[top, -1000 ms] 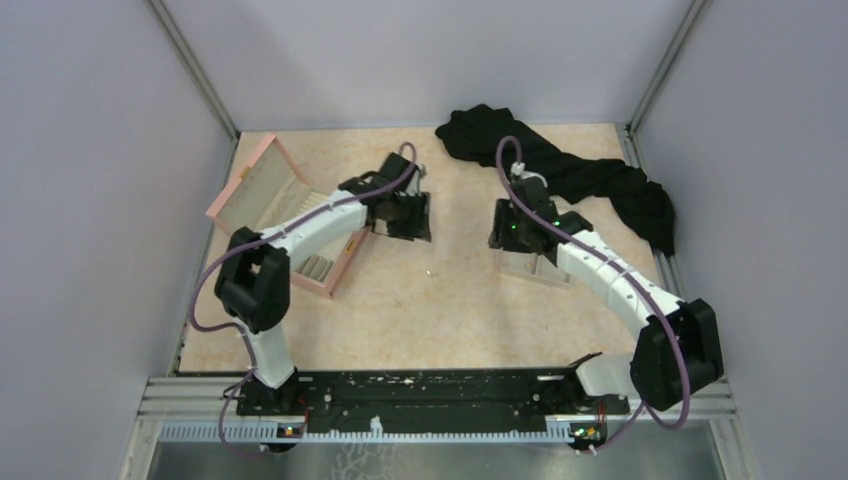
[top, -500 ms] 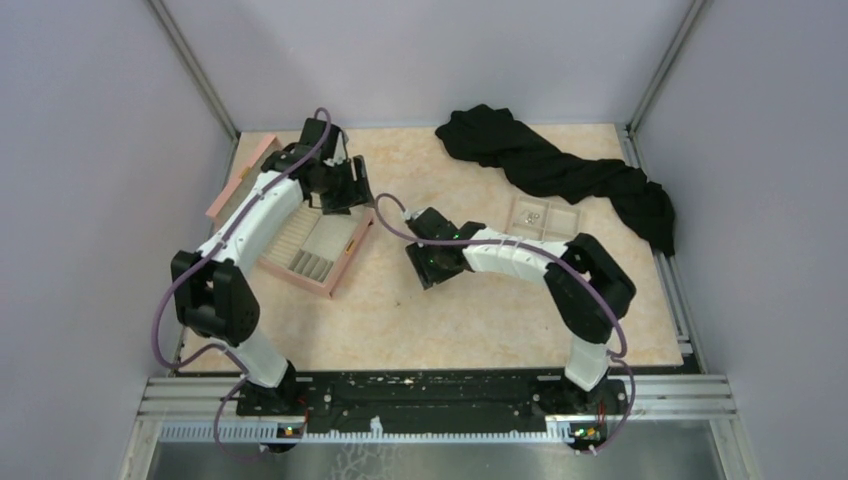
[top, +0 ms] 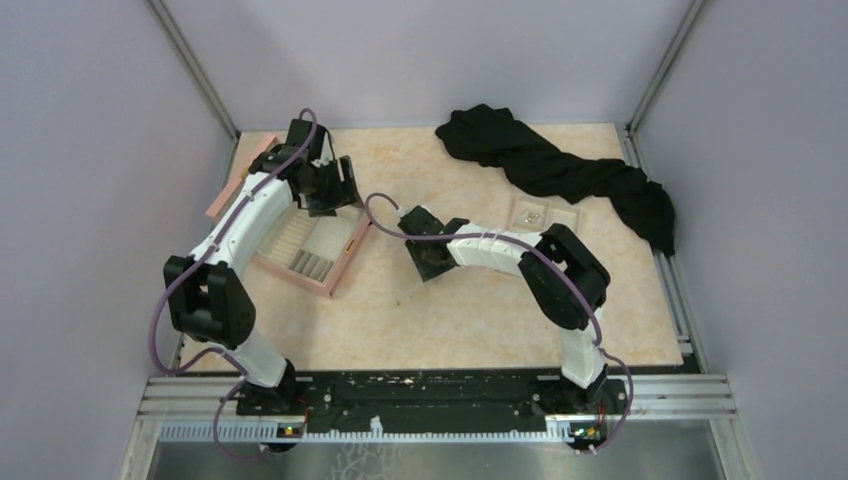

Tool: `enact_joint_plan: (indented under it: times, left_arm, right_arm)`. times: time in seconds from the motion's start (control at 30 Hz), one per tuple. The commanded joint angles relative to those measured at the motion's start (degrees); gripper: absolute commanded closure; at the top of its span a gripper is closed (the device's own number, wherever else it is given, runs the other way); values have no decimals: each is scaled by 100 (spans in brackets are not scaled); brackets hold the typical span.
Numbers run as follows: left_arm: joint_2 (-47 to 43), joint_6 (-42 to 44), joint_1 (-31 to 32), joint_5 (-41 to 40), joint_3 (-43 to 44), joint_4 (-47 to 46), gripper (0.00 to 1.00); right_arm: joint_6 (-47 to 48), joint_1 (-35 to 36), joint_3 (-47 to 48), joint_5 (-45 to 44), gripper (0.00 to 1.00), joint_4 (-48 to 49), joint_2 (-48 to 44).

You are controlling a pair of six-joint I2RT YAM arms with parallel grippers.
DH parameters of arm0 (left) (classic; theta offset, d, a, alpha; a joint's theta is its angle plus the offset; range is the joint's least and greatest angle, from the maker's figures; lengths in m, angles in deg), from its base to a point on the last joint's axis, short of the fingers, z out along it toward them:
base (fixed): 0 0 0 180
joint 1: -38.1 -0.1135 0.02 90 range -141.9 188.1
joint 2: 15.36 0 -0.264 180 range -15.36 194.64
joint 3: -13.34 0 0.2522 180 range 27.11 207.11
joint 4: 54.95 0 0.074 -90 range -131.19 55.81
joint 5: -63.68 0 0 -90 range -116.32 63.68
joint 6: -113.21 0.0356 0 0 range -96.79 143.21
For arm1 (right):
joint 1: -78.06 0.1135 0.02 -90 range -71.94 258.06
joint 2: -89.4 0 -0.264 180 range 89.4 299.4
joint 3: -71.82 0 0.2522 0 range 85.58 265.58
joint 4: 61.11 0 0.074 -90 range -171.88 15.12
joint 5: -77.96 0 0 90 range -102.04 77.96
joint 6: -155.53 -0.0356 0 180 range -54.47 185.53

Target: Organize the mixed jewelry

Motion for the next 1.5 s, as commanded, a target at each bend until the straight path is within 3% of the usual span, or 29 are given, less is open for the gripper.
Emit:
enact_joint_plan:
  times: [0.0, 0.27, 0.67, 0.83, 0.97, 1.2, 1.47]
  left_arm:
    - [-59, 41, -83, -7, -59, 24, 26]
    - [51, 10, -86, 122, -48, -41, 26]
    - [137, 30, -88, 181, -132, -112, 27]
    - [90, 41, -86, 197, -254, -110, 27]
    - [38, 33, -86, 186, -336, -121, 27]
    - [6, 11, -86, 234, -397, -160, 27]
    - [111, -63, -77, 520, -408, -297, 27]
  right_arm:
    - [90, -9, 202, -338, 69, 96, 77]
    - [36, -75, 145, -346, 77, 180, 108]
    - [-58, -107, 230, -196, 74, 253, 265]
    - [-68, -107, 225, -229, 85, 260, 253]
    - [-129, -107, 201, -264, 100, 249, 214]
    - [-407, -182, 410, -480, 100, -76, -58]
    - [-987, -793, 339, -439, 100, -312, -1149]
